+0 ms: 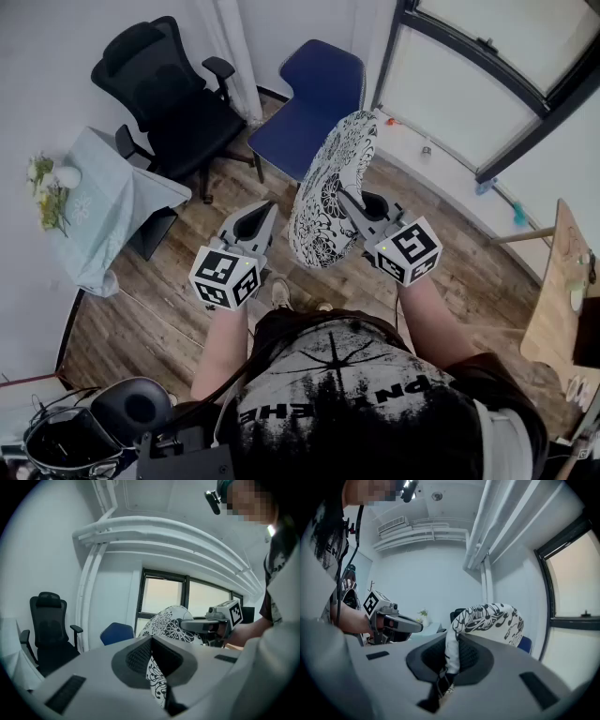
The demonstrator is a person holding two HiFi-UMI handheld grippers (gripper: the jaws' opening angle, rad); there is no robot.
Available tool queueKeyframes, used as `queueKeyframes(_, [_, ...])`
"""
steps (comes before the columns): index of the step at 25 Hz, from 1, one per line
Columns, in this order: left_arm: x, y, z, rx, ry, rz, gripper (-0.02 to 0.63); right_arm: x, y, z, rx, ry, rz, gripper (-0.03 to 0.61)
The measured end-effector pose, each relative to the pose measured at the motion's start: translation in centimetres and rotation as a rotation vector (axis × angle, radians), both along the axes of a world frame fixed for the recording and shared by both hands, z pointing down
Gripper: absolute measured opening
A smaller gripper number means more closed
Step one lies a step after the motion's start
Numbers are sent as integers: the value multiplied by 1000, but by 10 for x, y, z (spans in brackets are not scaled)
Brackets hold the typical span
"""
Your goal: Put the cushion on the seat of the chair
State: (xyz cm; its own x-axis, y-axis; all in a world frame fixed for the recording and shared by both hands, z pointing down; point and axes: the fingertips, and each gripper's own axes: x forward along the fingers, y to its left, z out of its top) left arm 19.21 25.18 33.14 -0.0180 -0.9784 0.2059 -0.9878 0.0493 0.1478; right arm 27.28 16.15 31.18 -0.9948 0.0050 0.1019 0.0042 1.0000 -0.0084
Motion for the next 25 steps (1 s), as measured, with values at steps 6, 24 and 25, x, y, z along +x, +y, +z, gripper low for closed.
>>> queueKeyframes(6, [-1, 0, 4, -12, -32, -18, 15, 0, 4, -3, 18, -17, -21, 26])
queueKeyframes(24, [3, -2, 3, -16, -29, -29, 15, 0, -5, 6, -62, -30, -22, 26])
queueKeyframes(25, [3, -4, 3, -13, -29, -28, 15, -1, -6, 6, -69, -33, -23, 26])
